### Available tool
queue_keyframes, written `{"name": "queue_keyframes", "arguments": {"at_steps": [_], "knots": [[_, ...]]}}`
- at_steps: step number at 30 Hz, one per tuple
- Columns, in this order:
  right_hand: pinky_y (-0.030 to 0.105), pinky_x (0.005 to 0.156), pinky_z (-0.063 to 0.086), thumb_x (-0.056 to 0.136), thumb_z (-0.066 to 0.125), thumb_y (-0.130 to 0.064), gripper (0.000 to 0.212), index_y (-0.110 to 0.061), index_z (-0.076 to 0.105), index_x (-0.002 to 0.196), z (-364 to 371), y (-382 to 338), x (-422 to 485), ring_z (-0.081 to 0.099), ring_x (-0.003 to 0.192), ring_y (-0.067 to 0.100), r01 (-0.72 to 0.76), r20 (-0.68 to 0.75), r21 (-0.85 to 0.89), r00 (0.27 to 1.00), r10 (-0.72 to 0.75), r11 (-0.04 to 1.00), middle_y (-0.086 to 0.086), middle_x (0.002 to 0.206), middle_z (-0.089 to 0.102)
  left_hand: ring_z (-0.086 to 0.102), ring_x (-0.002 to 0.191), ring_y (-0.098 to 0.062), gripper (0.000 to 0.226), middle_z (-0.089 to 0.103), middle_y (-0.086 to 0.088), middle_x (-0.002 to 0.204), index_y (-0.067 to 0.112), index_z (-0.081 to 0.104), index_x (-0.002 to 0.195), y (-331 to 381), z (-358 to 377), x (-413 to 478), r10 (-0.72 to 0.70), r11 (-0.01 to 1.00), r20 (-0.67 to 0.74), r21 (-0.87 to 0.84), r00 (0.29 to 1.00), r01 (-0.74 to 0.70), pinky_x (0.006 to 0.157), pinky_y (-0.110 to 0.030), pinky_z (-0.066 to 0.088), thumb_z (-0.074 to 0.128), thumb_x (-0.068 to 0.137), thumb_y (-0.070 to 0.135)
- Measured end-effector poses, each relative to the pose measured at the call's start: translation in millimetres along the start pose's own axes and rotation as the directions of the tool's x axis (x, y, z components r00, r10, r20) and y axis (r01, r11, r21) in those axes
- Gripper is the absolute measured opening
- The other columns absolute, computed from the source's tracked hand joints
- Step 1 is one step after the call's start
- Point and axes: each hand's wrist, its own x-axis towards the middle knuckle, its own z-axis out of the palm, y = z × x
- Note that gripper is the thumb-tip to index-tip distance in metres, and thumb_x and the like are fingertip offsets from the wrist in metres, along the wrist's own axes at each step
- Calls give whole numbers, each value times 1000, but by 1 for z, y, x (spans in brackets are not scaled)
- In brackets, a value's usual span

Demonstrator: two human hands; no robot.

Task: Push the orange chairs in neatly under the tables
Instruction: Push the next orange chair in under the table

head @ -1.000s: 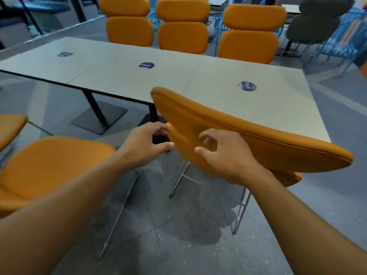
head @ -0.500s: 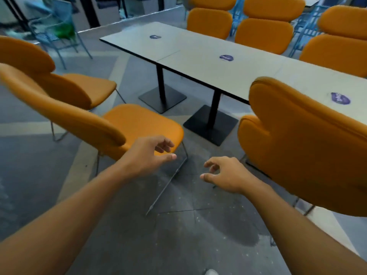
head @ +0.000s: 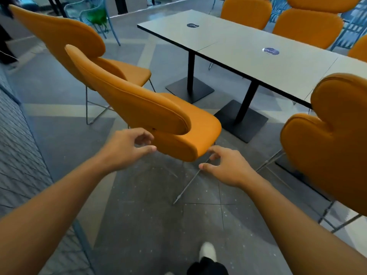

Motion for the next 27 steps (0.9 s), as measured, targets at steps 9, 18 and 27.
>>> {"name": "queue_keyframes", "arguments": {"at_steps": [9, 18, 27], "knots": [[53, 103, 47, 76, 70, -71, 94, -36, 29, 153, -26, -49, 67, 47, 132, 23, 132, -191, 153, 976, -101, 979, -2, 149, 45, 53, 117, -24, 71, 57, -7, 131, 23, 52, 132, -40, -66, 52, -28, 989, -280, 130, 959, 67, 94, -46, 47, 73, 71, 51], [53, 105, 45, 64, 65, -86, 104, -44, 27, 151, -35, -101, 139, 43, 136, 20, 251, -62, 114, 968, -245, 961, -9, 153, 41, 21, 145, -27, 100, 26, 4, 157, 34, 30, 147, -60, -90, 117, 47, 930, -201, 367, 979, 31, 111, -63, 24, 75, 62, 60], [37, 95, 51, 73, 76, -68, 78, -37, 50, 140, -41, -125, 155, 55, 113, 10, 252, 135, 111, 955, -265, 961, -14, 127, 58, 9, 148, -23, 90, 38, 9, 150, 42, 41, 137, -92, -96, 159, 158, 894, -113, 438, 981, -94, 114, -57, 1, 78, 58, 64]]}}
